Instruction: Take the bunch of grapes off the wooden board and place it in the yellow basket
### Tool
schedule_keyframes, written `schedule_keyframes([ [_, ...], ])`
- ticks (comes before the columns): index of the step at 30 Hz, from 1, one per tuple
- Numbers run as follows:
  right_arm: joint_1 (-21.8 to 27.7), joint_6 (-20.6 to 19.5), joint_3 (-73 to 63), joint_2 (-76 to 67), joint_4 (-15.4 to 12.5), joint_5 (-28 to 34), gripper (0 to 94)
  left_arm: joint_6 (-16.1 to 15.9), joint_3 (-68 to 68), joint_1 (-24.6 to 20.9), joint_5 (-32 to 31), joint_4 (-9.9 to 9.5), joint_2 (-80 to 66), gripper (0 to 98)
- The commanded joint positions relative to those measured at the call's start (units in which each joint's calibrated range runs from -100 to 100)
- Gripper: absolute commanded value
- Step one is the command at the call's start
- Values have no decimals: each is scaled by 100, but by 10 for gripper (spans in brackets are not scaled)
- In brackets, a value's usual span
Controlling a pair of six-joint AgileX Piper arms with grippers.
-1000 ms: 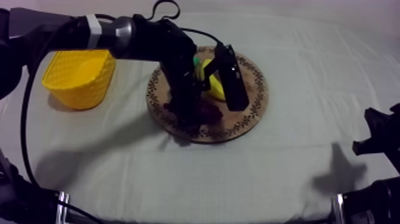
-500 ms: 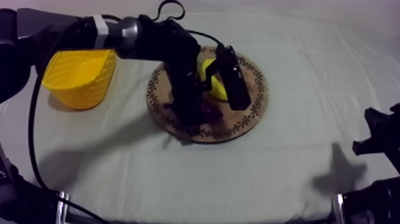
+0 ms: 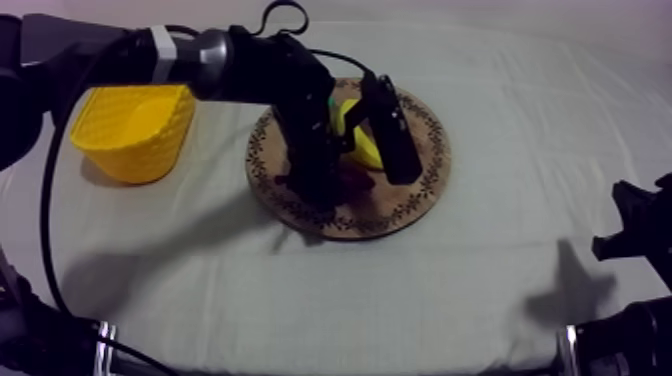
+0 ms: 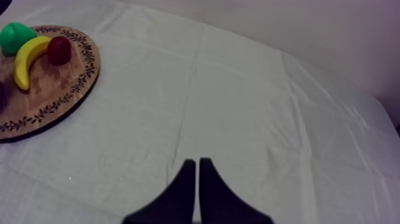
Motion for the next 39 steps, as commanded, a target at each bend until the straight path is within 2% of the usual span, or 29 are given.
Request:
schedule_keyframes([
  [1,-1,0,-1,2,-1,-2,3,73,173,14,-136,-39,-127,491],
  [5,-1,0,-1,2,-1,-2,3,265,630,28,-296,-80,-613,487],
  [12,-1,0,-1,2,-1,-2,3,712,1591,-3,-394,-22,-2241,507],
  [18,-1,0,-1,2,-1,-2,3,1112,2193,-276,-398,9,-3628,527],
  [25,-1,0,-1,2,-1,-2,3,1352,2538,-1045,-8,33,-4915,532],
  [29,-1,0,-1,2,-1,-2,3,1438,3003,-1627,-48,72,-5521,541],
  [35,-1,0,-1,2,-1,-2,3,1255,3276,-2584,-117,206,-5836,555],
  [39,-1,0,-1,2,-1,-2,3,1154,2990,-3026,-83,248,-5607,562],
])
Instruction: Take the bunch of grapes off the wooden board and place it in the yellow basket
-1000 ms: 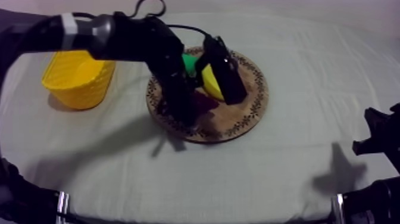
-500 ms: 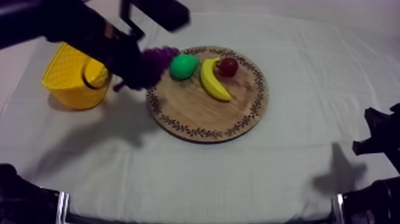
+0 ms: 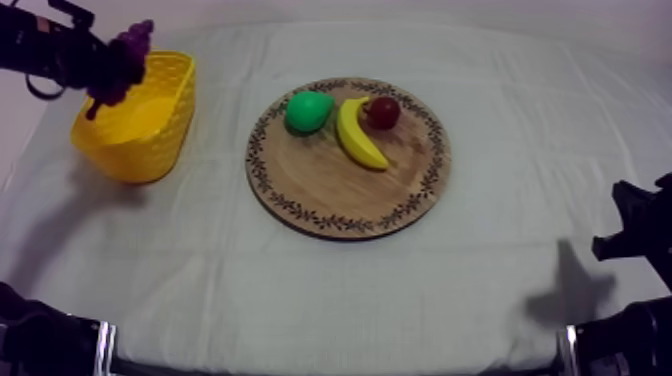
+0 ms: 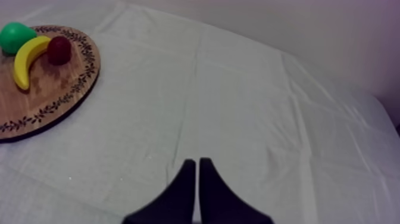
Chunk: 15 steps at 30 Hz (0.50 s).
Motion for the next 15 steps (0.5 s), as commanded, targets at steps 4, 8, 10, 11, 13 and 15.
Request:
schedule_keyframes([
  [4,-1,0,-1,2,-1,-4,3,-29,-457,-689,10,-7,466,567],
  [8,-1,0,-1,2,-1,-4,3,-16,-696,-879,-89,-14,902,581],
  [10,-1,0,-1,2,-1,-4,3,-10,-746,-938,-177,-16,1132,586],
  [11,-1,0,-1,2,-1,-4,3,-9,-761,-963,-227,-16,1248,587],
  [13,-1,0,-1,2,-1,-4,3,-4,-751,-996,-357,-16,1469,591],
  [15,-1,0,-1,2,-1,-4,3,-2,-715,-1015,-502,-13,1690,594],
])
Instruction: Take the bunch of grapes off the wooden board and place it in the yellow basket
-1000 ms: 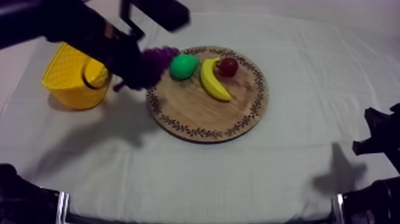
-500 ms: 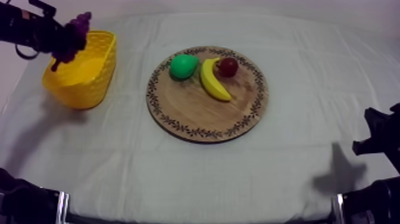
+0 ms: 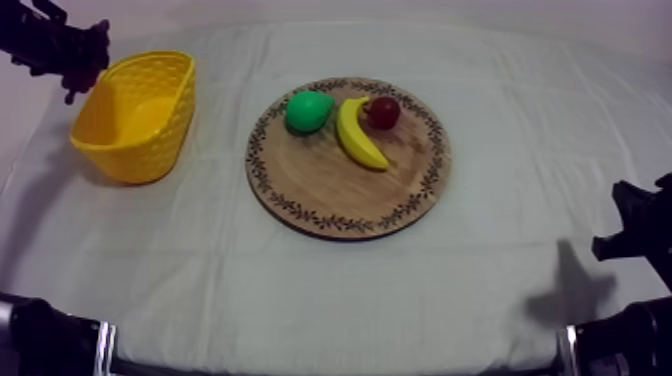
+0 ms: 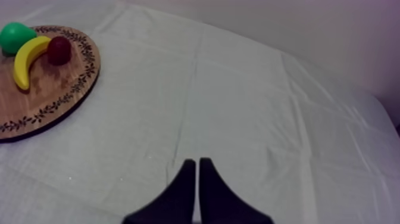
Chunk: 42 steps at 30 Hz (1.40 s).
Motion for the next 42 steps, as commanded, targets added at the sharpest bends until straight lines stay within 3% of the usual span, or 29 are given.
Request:
schedule_keyframes([
  [1,-1,0,-1,2,-1,-2,3,3,38,-13,-136,8,318,596],
  [20,-1,0,-1,2,-1,-2,3,-123,-337,135,-748,295,2225,625],
  [30,-1,0,-1,2,-1,-2,3,-110,-171,263,-1034,364,2232,625],
  [36,-1,0,-1,2,-1,-2,3,-195,158,280,-1326,384,1784,901],
  [42,-1,0,-1,2,-1,-2,3,-233,614,243,-1507,397,1106,960],
])
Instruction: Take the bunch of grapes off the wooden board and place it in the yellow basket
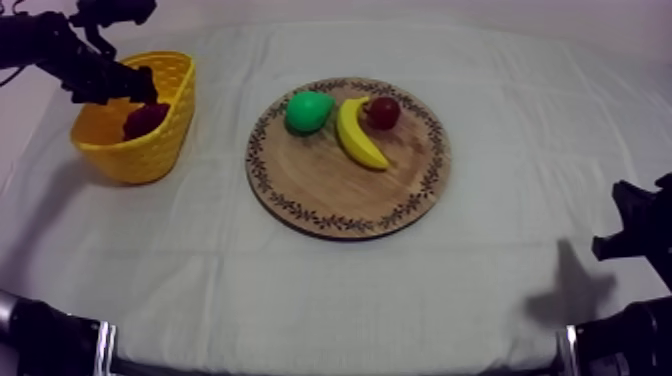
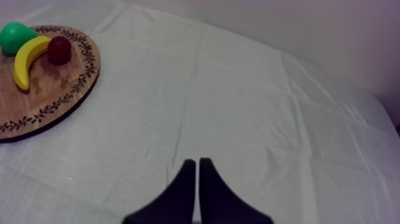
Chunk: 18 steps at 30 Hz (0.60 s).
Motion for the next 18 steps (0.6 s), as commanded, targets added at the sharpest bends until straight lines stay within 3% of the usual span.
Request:
schedule_keyframes([
  [1,-1,0,-1,2,-1,-2,3,-1,182,-13,-15,6,-344,962],
  [6,-1,0,-1,2,-1,-2,3,-8,716,-22,-30,11,-1163,949],
  [9,-1,0,-1,2,-1,-2,3,20,1256,7,-88,-6,-1808,891],
  [14,-1,0,-1,2,-1,-2,3,85,2499,-4,-431,-27,-3020,710],
  [18,-1,2,-1,2,-1,-2,3,188,3643,-19,-857,-109,-4098,451],
])
